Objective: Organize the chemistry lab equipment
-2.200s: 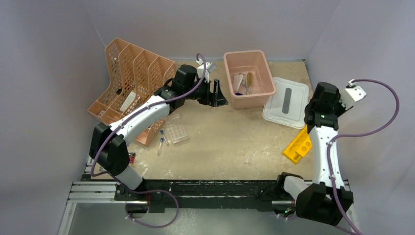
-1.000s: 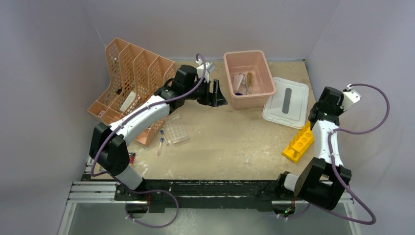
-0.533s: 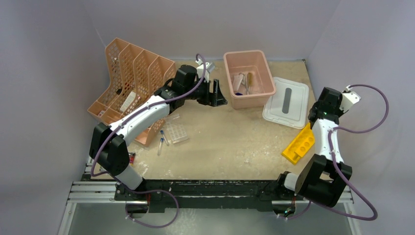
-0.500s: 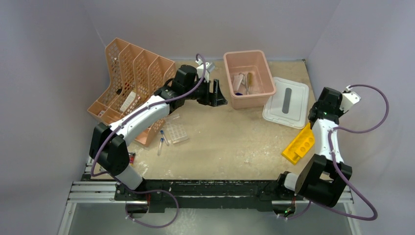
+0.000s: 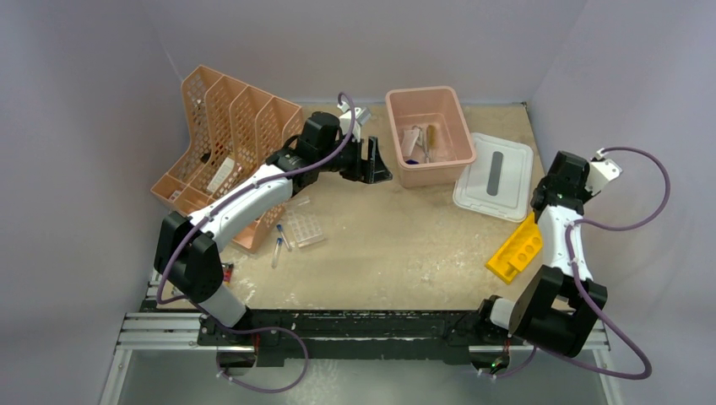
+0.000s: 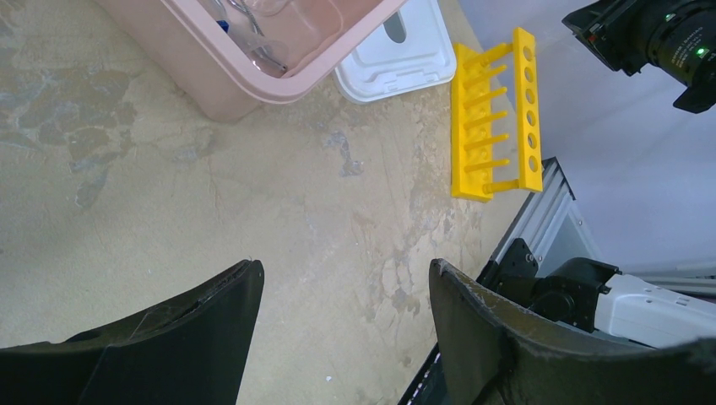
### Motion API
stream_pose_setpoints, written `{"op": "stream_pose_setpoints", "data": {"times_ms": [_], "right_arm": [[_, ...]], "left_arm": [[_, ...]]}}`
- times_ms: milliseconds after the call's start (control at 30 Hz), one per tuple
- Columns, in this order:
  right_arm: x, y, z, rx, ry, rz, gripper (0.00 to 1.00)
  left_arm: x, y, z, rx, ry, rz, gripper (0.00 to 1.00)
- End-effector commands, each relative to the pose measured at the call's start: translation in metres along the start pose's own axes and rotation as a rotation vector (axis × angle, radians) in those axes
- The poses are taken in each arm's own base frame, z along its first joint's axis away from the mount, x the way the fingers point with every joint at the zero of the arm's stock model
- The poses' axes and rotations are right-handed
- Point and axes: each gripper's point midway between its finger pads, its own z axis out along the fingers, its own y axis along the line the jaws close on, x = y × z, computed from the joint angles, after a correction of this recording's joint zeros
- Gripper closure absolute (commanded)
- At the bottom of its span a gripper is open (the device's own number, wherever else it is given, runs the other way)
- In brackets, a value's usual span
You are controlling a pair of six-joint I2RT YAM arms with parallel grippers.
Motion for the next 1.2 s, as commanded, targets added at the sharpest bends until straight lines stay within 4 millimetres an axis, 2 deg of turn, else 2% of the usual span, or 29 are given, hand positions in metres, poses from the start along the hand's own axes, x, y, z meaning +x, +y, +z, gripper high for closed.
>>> {"op": "stream_pose_setpoints", "data": {"times_ms": [0,367,567,733,967,1067,1167], "right_arm": [[-0.007,-0.003,0.001,0.019,-0.048,0.041,0.87],[-0.008,-0.001,-0.002,-0.025,-0.09,0.026,0.76],[-0.017,-0.008,-0.011,0.005,-0.074,0.045,0.45],[-0.041,-0.012,-0.028,0.001,-0.09,0.068,0.32],[-0.081,-0.004,-0.056,-0.09,-0.121,0.085,0.3],[-0.096,0.011,-0.067,-0.189,-0.128,0.049,0.31],[-0.099,0.037,-0.077,-0.336,-0.089,0.013,0.33]], "left_arm": [[-0.018,-0.011,-0.006,0.03,-0.051,0.049,0.29],[-0.019,-0.012,-0.007,0.032,-0.055,0.052,0.29],[-0.02,-0.012,-0.009,0.024,-0.061,0.054,0.29],[-0.021,-0.009,-0.01,0.002,-0.064,0.051,0.28],[-0.025,0.003,-0.012,-0.078,-0.084,0.037,0.28],[-0.029,0.016,-0.016,-0.158,-0.107,0.025,0.28],[-0.029,0.034,-0.022,-0.263,-0.12,0.007,0.28]]}}
